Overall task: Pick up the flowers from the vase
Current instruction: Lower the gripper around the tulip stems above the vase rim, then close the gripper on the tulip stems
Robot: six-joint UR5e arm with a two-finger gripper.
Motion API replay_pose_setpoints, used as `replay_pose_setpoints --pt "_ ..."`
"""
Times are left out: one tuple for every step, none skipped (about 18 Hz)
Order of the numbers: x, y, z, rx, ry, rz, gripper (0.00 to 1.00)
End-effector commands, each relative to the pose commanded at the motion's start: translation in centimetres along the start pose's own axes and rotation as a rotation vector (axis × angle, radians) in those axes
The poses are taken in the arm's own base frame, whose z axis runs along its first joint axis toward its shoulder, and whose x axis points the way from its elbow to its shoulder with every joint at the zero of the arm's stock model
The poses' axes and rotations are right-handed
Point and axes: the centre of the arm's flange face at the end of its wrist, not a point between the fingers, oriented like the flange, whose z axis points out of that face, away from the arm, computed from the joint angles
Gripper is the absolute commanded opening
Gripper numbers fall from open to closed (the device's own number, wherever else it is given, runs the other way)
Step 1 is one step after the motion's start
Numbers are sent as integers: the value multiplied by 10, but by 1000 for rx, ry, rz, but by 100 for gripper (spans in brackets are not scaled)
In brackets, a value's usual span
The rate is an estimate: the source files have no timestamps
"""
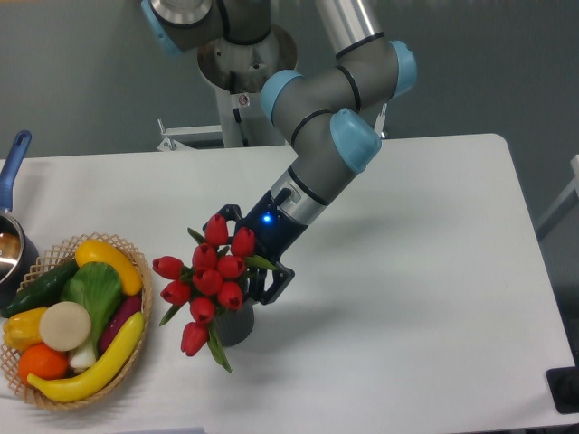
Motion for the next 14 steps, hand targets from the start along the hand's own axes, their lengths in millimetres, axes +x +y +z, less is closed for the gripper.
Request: replay_pose_setpoints --pt "0 0 0 2 -1 1 96" --pt "0 0 0 3 0 1 96" --pt "0 -2 -1 8 0 2 96" --pt "1 -3 -1 14 1 4 96" --pt "1 -3 -1 17 1 5 96" --pt "0 -4 -2 19 -1 9 96" --pt "1 -5 -2 24 -5 15 93" --pt "0 -6 -4 29 -10 20 91" --pt "0 -6 -4 33 -10 21 83" --pt "1 -7 -3 33 -9 23 77" --pt "1 -6 -2 32 -8 21 71" --pt "1 -6 -3 33 -8 22 68" --pt "1 -6 -3 33 -10 21 64" --pt "1 -6 -2 32 -8 21 62"
